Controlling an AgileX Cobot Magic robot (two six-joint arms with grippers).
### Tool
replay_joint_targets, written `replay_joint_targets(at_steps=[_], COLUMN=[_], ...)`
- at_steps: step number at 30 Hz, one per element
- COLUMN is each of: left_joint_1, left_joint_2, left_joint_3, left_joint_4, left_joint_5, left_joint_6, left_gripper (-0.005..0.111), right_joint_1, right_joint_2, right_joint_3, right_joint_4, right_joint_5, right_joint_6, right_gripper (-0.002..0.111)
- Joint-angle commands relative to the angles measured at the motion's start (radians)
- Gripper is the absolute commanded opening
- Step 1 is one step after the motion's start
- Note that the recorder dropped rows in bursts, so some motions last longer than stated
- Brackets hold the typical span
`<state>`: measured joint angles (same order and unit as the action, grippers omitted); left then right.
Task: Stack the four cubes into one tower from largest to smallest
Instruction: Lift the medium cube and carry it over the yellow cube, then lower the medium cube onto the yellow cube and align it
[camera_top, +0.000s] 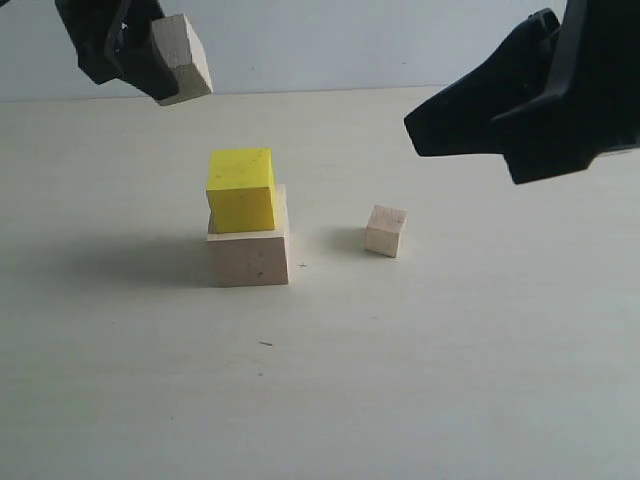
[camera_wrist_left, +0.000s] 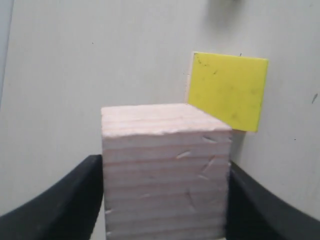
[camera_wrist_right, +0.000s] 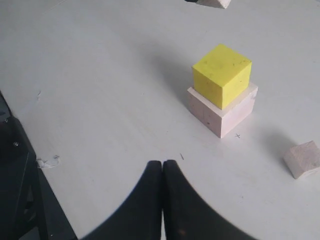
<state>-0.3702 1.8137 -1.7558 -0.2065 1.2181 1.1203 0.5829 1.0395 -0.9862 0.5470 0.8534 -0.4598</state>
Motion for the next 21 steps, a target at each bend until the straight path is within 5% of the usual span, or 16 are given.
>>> replay_joint_targets(at_steps=[1, 21], left_joint_1=[-0.004, -0.087], left_joint_2=[0.013, 0.1], left_joint_3=[-0.024, -0.027], left_joint_4=[-0.007, 0.01], left_joint_5=[0.003, 0.003], left_joint_6=[0.03, 0.108], left_gripper=[0.0, 0.0], right_joint_1=[-0.001, -0.001], right_joint_2=[-0.007, -0.007], right_joint_3=[0.003, 0.003], right_joint_4=[-0.002, -0.002], right_joint_5=[0.012, 0.012], right_joint_6=[-0.01, -0.01], right_gripper=[0.0, 0.0])
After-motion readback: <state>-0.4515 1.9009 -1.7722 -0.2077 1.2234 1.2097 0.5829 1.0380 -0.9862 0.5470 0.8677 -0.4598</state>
